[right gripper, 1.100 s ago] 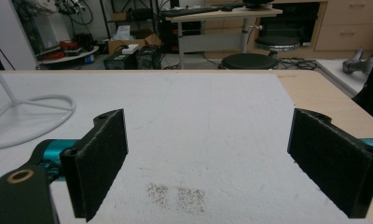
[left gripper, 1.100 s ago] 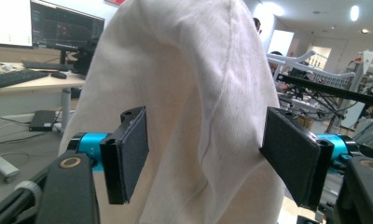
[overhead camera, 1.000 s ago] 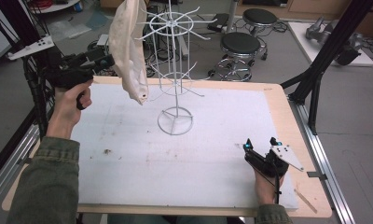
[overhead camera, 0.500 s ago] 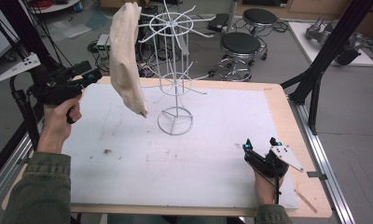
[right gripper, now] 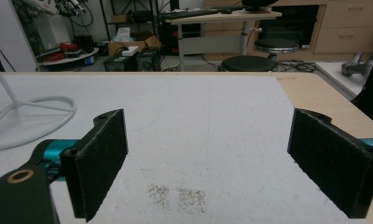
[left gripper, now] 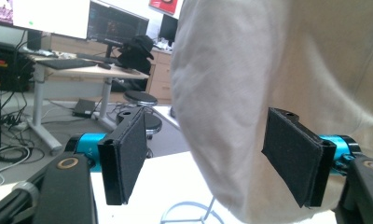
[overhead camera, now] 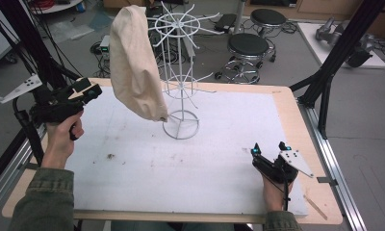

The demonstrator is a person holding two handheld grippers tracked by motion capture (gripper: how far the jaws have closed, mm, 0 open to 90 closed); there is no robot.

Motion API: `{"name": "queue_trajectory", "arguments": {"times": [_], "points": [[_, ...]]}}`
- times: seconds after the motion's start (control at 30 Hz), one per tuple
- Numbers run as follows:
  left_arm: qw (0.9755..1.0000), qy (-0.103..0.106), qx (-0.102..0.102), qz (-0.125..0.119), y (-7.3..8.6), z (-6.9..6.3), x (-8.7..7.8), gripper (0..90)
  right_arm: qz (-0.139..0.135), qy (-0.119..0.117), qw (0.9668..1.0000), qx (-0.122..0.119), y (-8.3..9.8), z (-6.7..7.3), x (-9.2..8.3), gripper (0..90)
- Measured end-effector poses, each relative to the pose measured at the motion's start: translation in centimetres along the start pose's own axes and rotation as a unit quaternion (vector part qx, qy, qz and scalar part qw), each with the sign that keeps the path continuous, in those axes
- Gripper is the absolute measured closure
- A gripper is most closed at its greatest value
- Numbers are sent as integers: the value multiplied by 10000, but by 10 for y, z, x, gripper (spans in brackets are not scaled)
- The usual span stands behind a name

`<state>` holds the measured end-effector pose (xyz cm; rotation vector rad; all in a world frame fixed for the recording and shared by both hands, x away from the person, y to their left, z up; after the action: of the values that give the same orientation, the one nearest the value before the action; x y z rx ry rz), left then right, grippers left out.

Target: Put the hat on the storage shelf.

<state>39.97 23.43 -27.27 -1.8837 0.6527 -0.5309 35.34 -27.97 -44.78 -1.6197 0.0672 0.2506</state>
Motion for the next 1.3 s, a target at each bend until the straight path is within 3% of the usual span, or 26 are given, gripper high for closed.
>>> {"name": "queue_trajectory", "arguments": {"times": [0.23, 0.6, 0.73, 0.93, 1.0, 1.03, 1.07, 1.23, 1.3], "points": [[9997, -194, 80, -113, 8, 5, -13, 301, 12, 6, 10000, -69, 0, 0, 0, 111], [9973, -623, 193, -343, 17, 11, -32, 299, 2, 9, 10000, -58, 0, 0, 0, 111], [9930, -1018, 253, -550, 21, 18, -44, 298, 31, -2, 10000, -30, 1, 1, 0, 111], [9884, -1351, 277, -631, 29, 27, -57, 294, 22, 3, 10000, -49, 0, 0, 0, 111], [9853, -1544, 345, -641, 33, 31, -61, 282, 22, 8, 10000, -49, 0, 1, -1, 111], [9853, -1544, 345, -641, 33, 31, -61, 282, 22, 8, 10000, -49, 0, 1, -1, 111], [9828, -1689, 387, -639, 36, 34, -66, 280, 15, 0, 10000, -46, 0, 1, 0, 111], [9804, -1843, 316, -613, 45, 42, -74, 273, 8, 4, 10000, -28, 0, 1, 0, 111], [9782, -1949, 358, -624, 50, 44, -77, 273, 3, 23, 10000, -60, 0, 0, -1, 111]]}}
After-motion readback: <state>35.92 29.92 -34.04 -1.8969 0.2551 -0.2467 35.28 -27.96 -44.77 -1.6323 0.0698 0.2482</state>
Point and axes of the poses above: each handheld gripper's, and its own axes: x roughly forward along the jaws, y roughly out of its underside, z roughly to its left, the point moved 9 cm from there along x, roughly forward along the jaws, and after that the axes turned 6 degrees about -x, right-handed, at the moved point
